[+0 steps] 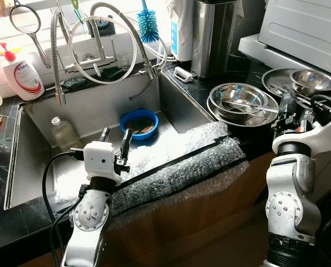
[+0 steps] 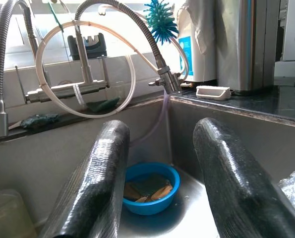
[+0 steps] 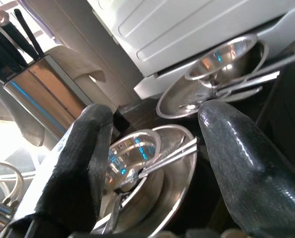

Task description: Kitchen organization

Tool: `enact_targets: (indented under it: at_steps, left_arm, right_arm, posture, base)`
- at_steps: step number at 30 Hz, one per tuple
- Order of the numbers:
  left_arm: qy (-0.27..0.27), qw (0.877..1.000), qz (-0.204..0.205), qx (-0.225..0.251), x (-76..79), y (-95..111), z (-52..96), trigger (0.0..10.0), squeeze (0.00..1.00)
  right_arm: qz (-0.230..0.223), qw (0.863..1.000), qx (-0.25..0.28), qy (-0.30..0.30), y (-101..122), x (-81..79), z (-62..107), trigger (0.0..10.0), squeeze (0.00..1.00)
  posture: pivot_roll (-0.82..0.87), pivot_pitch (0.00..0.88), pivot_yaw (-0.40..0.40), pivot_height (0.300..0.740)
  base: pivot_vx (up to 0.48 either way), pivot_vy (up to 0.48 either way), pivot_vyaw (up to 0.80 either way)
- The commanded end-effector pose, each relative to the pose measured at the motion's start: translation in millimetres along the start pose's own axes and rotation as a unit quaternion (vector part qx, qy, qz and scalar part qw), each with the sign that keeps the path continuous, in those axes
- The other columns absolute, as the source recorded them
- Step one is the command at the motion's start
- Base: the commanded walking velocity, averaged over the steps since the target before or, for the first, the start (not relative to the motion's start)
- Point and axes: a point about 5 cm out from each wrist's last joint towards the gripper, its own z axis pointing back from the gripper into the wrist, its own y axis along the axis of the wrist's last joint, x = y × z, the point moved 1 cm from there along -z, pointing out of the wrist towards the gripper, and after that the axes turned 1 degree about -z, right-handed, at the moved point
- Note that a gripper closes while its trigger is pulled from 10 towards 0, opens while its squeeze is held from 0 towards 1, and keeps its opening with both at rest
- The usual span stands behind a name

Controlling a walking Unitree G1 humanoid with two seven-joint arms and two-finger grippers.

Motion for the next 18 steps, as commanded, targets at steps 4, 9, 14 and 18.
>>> enact_targets:
  at_steps: [4,9,14,18]
  left_arm:
    - [-0.002,1.0,-0.011,0.002,-1.6,-1,-1.0,10.0,0.0]
    - [-0.002,1.0,-0.012,0.003,-1.7,-1,-1.1,10.0,0.0]
    - [-0.003,1.0,-0.012,0.003,-1.4,-1,-1.3,10.0,0.0]
    - [-0.002,1.0,-0.012,0.003,-1.4,-1,-1.3,10.0,0.0]
  right_arm:
    - [-0.011,1.0,-0.014,-0.014,-5,4.5,1.6,10.0,0.0]
    - [-0.016,1.0,-0.019,-0.018,-7,6.4,2.0,10.0,0.0]
    - [-0.032,0.998,-0.031,-0.034,-12,10.9,2.3,10.0,0.0]
    - [-0.041,0.998,-0.035,-0.037,-14,11.3,1.6,10.0,0.0]
  posture:
    - [-0.21,0.0,0.084,0.74]
    - [-0.21,0.0,0.084,0.74]
    - [-0.21,0.0,0.084,0.74]
    - [-0.21,0.0,0.083,0.74]
  base:
    - [0.0,0.0,0.0]
    - [0.0,0.0,0.0]
    - [0.0,0.0,0.0]
    - [0.0,0.0,0.0]
